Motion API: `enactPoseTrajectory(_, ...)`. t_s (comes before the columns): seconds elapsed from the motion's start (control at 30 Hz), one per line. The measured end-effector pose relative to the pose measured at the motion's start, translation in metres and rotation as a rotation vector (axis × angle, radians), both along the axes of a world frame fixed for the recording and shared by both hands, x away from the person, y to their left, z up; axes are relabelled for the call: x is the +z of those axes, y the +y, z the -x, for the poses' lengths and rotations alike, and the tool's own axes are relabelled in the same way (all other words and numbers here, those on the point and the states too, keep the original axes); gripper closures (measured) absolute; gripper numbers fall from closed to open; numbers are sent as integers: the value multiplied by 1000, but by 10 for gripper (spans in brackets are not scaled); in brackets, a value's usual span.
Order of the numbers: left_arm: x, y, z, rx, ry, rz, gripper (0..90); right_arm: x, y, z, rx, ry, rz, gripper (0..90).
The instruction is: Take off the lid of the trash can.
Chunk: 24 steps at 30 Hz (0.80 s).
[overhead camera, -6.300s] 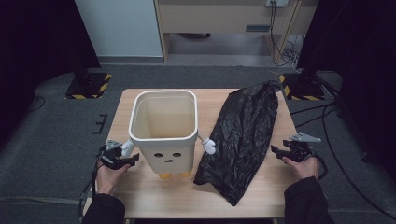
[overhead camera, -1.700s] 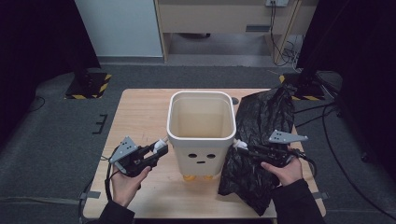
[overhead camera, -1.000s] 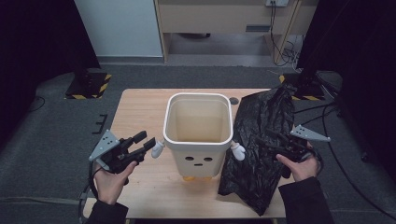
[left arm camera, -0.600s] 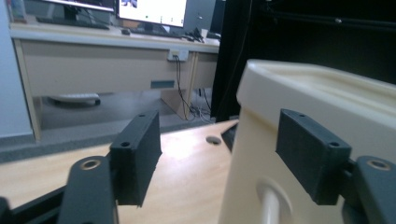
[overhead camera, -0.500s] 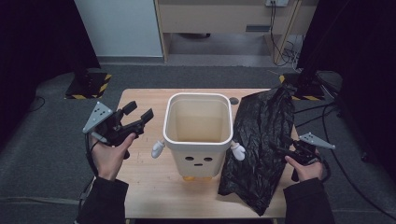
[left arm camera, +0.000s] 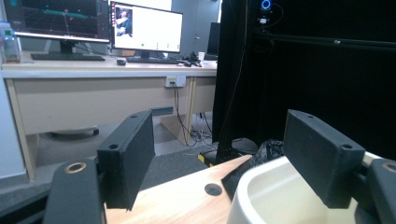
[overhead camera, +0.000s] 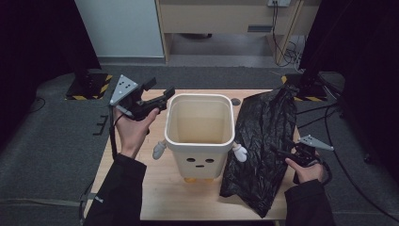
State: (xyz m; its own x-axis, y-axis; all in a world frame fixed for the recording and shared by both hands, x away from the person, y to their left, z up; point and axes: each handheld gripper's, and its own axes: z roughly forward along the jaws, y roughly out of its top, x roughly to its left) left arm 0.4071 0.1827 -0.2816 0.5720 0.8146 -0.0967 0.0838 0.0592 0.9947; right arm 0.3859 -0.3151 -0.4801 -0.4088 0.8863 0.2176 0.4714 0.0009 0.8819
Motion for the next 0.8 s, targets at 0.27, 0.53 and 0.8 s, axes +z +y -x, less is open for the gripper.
enactPoseTrajectory(0.27,-4,-24,-17,-54,46,-20,238,-3,8,-1,12,14,4,193)
enactPoseTrajectory(0.53,-15,-34,-24,-83,125,-98,302,-8,11,-5,21,39,80,197)
enactPoseTrajectory(0.8,-26,-34,-27,-128,205,-138,352,-10,10,-6,27,52,94,199)
